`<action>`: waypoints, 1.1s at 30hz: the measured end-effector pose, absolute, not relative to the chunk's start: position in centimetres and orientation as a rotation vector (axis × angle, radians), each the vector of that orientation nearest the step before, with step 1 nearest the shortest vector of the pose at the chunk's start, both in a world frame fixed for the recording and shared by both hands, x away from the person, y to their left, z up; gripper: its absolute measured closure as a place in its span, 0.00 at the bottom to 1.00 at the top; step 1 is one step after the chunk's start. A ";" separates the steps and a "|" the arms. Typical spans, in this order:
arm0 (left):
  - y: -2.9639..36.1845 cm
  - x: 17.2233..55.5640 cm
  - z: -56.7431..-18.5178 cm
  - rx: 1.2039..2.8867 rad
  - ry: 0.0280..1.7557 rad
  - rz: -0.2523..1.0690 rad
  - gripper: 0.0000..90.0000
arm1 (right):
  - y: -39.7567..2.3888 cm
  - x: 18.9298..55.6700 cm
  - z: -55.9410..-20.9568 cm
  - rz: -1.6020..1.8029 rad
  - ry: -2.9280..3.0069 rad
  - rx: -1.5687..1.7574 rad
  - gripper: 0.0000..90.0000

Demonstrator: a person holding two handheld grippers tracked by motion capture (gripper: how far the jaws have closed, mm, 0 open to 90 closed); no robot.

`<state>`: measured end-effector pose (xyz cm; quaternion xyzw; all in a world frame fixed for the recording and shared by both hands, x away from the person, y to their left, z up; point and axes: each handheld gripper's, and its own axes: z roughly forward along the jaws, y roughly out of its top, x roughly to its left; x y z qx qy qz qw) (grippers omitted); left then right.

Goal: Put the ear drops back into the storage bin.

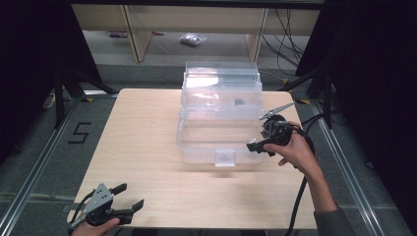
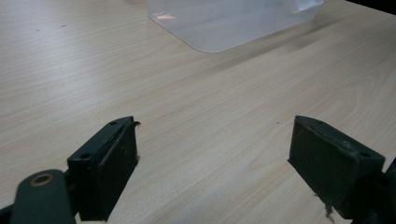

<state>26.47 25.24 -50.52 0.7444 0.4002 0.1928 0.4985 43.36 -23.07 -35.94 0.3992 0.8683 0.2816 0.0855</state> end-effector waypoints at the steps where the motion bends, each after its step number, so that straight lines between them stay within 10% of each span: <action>1: 25.2 26.5 -50.5 1.802 0.969 0.467 0.16 | -23.1 43.4 -35.9 0.840 2.589 1.190 0.25; 33: 25.3 26.5 -50.5 1.797 0.958 0.472 0.16 | -22.8 39.5 -37.3 0.956 2.586 1.066 0.25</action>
